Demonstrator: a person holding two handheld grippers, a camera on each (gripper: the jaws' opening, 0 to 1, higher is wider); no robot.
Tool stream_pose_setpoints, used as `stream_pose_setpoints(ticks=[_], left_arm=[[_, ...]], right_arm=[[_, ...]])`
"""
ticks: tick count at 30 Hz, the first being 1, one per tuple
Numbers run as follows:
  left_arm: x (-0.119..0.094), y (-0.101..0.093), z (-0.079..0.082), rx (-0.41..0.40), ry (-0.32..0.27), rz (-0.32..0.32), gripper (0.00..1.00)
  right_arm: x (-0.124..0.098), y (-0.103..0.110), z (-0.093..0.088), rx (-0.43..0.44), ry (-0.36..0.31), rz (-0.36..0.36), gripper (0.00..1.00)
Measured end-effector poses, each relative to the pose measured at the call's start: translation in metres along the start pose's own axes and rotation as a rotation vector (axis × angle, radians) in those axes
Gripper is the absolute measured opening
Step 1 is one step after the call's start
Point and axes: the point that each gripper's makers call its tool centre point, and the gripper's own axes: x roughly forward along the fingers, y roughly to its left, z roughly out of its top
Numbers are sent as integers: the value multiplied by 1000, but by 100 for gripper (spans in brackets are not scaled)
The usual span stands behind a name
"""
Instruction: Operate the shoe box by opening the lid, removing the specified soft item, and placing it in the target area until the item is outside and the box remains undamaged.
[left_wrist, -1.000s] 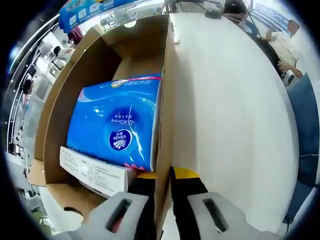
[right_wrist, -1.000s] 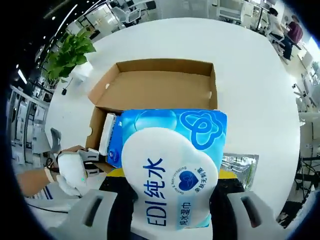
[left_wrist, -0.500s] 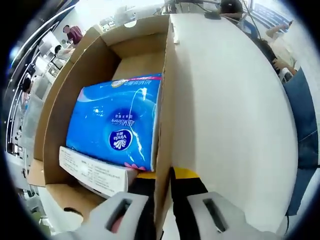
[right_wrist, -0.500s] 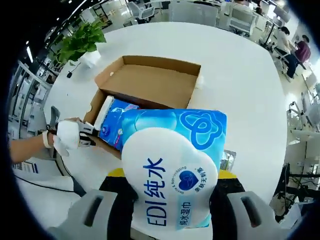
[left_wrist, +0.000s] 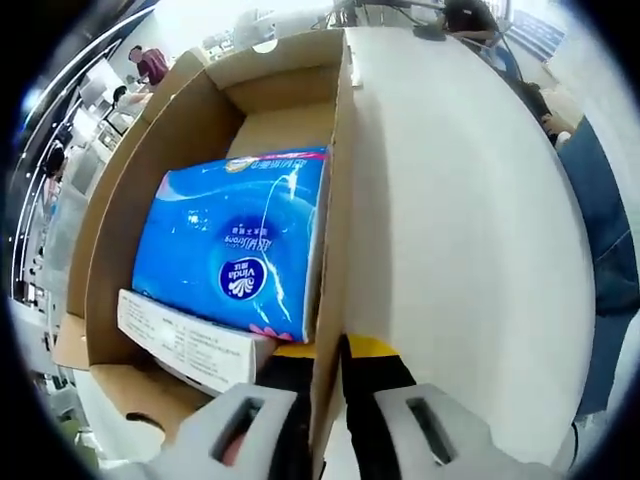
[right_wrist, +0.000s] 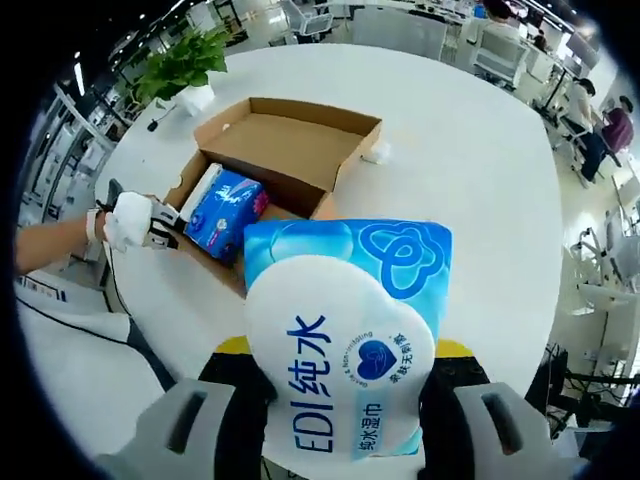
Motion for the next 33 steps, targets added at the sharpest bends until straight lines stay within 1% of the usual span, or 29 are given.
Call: stream_pose_setpoints(ticks=[4,9,11,15,17,19,21,24,25,26,28,30,33], left_arm=[[2,1,-2,8,-2,2,5],[7,2,-3,-22,2,-5,5],[7,2,-4,-22,3,-3,5],[3,0,-2,-27,5,3,5],[5,1,-3,-28,6,4,5],[2,-1,-1,-18,4,5,5],[1,-1,-1,-13,2,7,5],[2,0,-1,-25,5,4,5],[2,0,-1,-28,6,3,5],[2,0,-1,-30,6,3,5],[0,-1,0,-32,7,8,5],[6,1,-3,-30,7,12,5],[6,1,-3,-29,6,12,5]], right_arm=[[0,-7,2,-70,-5,8,60],[3,-12,2,-147,18,10,60],[4,-10,3,-157,22,9,60],[11,-13,4,-176,33,21,60],[13,-12,6,-230,32,28,60],[18,-14,5,-247,43,30,60],[17,-12,5,-320,64,32,60],[27,-19,6,-422,77,26,59],[28,-19,6,-429,77,24,59],[29,-19,6,-461,79,17,59],[31,-21,4,-473,93,9,59],[35,-24,2,-495,102,4,59],[39,-27,-1,-510,119,4,59]])
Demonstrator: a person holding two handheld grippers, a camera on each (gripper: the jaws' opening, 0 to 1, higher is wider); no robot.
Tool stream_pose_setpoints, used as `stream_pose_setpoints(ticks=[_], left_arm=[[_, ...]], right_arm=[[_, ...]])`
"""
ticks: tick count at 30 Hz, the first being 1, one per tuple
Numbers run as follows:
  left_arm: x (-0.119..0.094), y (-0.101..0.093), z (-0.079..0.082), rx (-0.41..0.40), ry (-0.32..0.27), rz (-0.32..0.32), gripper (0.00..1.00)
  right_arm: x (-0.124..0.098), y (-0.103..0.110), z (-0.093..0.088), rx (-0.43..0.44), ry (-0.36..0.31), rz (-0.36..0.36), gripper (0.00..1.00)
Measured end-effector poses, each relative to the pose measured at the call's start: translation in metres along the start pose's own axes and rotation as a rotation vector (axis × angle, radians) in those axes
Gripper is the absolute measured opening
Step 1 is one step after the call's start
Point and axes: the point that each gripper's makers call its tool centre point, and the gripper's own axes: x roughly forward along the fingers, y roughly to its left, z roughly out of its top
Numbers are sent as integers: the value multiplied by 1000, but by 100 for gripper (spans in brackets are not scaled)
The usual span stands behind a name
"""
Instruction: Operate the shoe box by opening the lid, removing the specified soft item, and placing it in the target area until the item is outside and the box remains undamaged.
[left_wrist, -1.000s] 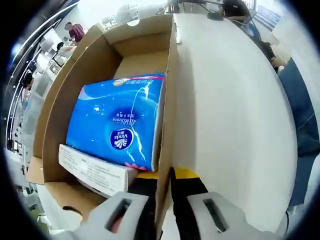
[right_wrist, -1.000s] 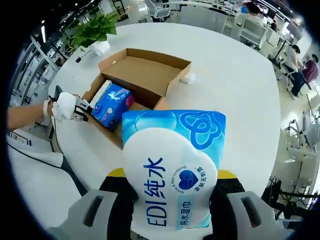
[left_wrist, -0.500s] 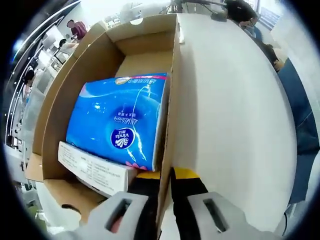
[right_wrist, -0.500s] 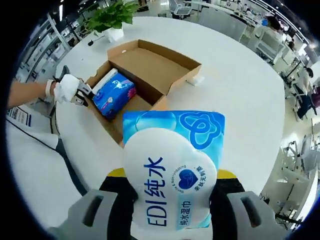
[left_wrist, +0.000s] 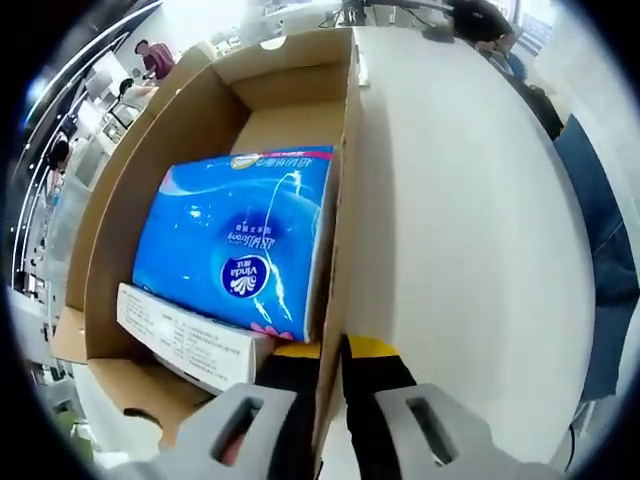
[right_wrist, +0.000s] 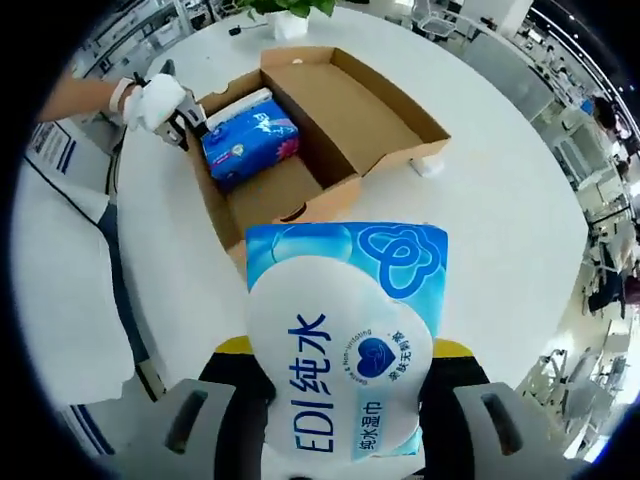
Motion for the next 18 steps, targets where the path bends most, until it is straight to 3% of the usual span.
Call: stream_pose_setpoints(ticks=[5,10,18], left_arm=[[-7,-4,5,-7,2,-3,5],[-2,-1,2,-8,2,4,5],[-1,-1,1,-15,3,4,5]], right_arm=[[8,3,-7,-67,26,17,59],[16,0,-10,-112,30,12,59],[25,10,-6,-271,46,61,59]])
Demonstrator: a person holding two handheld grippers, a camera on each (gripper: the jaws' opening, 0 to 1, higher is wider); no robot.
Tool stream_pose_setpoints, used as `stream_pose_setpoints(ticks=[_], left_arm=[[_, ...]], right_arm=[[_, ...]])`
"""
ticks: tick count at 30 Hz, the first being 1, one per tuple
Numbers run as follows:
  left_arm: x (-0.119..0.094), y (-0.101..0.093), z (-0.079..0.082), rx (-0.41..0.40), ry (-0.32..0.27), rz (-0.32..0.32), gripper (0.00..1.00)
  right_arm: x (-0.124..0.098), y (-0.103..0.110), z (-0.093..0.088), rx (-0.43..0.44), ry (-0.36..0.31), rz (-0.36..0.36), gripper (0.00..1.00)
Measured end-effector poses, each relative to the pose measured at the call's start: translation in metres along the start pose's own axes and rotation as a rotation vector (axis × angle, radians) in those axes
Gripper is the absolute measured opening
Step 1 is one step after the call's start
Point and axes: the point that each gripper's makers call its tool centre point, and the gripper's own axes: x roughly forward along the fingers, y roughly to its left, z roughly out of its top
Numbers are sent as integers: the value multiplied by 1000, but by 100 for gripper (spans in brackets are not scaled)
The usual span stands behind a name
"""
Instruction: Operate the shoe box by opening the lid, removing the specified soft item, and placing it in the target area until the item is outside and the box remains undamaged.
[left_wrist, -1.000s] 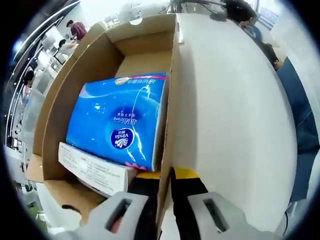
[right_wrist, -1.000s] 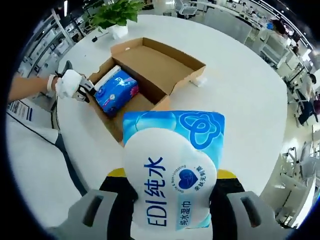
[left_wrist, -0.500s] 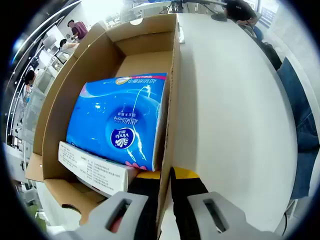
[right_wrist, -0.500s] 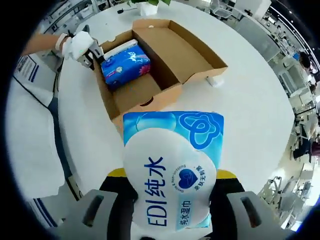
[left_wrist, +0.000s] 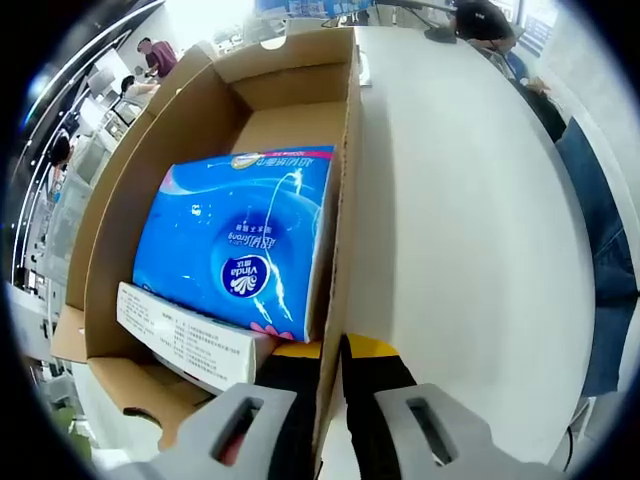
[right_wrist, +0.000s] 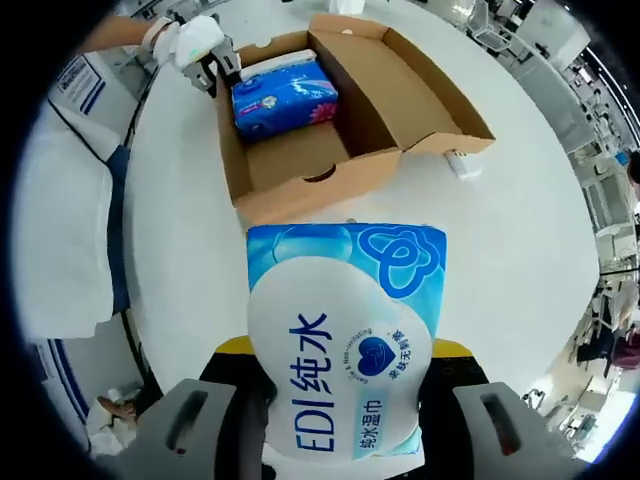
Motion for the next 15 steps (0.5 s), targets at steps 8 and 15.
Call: stream_pose_setpoints(ticks=[8,15], left_arm=[[-1,-1,1,3,0,-2,5],[-1,-1,2,13,-2,-3,5]], right_arm=[[19,2,9,-117,29,30,59],[39,5,12,-233,53,79,59]])
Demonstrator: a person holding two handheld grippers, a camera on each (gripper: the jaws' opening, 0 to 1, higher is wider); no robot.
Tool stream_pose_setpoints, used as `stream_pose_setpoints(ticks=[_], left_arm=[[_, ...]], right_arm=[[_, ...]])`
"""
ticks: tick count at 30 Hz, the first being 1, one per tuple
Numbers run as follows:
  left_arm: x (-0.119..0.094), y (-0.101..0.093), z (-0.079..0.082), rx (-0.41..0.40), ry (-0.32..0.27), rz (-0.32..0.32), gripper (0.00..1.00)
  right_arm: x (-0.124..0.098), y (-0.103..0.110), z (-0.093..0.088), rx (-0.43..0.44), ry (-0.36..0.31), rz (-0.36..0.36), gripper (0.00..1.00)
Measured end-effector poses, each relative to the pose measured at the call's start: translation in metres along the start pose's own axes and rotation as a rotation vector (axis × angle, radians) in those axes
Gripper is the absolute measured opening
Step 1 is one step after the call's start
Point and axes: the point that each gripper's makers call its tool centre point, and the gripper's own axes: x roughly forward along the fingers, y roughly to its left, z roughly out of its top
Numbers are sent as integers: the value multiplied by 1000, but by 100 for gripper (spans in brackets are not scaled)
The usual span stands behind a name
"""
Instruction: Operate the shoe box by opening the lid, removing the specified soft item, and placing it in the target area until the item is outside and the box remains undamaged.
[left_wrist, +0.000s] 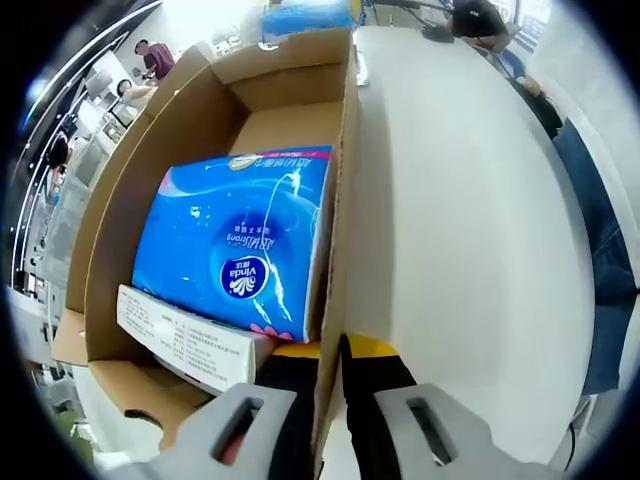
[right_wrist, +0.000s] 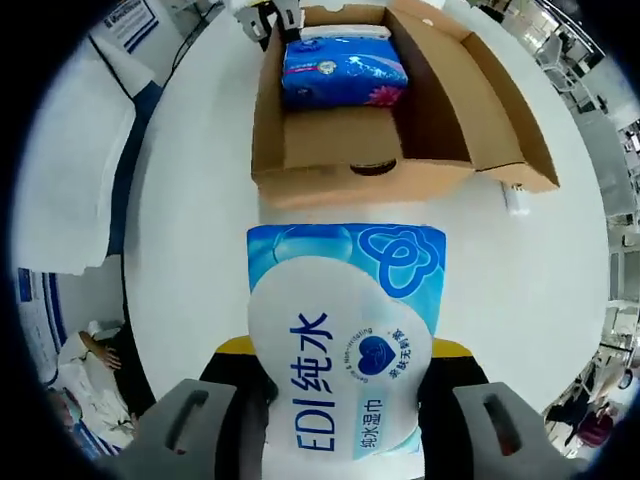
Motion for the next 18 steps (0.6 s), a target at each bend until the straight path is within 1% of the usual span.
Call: stream_pose_setpoints(ticks=[2,7,9,11,13,15,18], left_arm=[[0,0,0,-2,0,0,5],[0,0,-1,-1,1,2,5],[-1,0,0,-4,1,2,5],[0,0,0,-3,1,3,5],[0,0,-1,-3,1,1,5],[0,0,-1,-4,1,0,5],[1,0,-2,-5,1,0,5]], right_arm=[[3,-2,2,-27,5,2,58],[7,-7,1,-13,-3,14,58],[10,-8,-4,-13,-3,17,58],[10,-7,-5,-19,3,21,58],[16,-6,-8,-18,10,31,58],[15,-4,-8,-21,12,35,58],[23,-2,-8,-46,14,40,58]])
